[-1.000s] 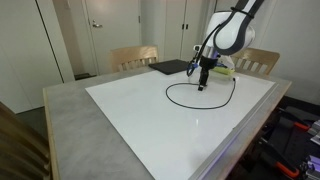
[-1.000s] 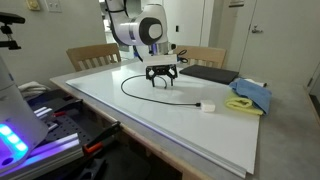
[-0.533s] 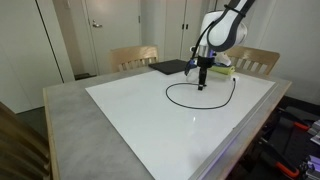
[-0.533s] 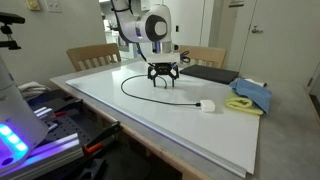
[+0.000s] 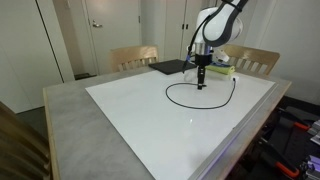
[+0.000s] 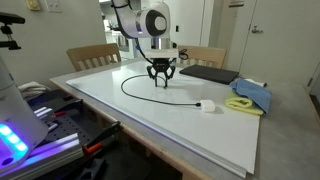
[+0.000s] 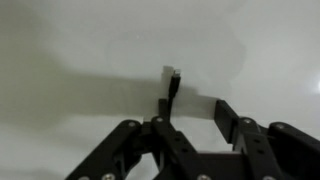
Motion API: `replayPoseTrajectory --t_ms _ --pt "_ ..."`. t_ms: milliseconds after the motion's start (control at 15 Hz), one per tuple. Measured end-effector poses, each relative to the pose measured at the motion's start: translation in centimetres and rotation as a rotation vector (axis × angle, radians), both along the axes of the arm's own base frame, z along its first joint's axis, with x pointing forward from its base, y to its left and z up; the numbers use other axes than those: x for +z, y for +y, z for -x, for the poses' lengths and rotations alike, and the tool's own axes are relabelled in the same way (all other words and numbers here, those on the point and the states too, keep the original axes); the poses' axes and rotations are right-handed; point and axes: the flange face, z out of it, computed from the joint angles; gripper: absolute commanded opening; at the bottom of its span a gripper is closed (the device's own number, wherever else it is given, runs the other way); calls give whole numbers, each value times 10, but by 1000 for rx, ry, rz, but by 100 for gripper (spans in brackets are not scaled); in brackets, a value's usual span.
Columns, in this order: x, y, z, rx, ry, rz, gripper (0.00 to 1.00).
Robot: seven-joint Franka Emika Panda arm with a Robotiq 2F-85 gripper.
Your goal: Unwind the black charging cable
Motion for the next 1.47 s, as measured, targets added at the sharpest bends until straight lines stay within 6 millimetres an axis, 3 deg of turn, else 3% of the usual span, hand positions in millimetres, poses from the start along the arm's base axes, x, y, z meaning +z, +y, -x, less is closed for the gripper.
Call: replayPoseTrajectory --t_ms 200,467,733,1000,1467 --pt "2 4 -1 7 6 2 1" --pt "3 9 -3 17 3 2 1" --pt "9 10 -23 47 -45 1 1" --pt "27 37 -43 174 -94 -30 4" --pt "25 33 -42 169 -90 -25 1"
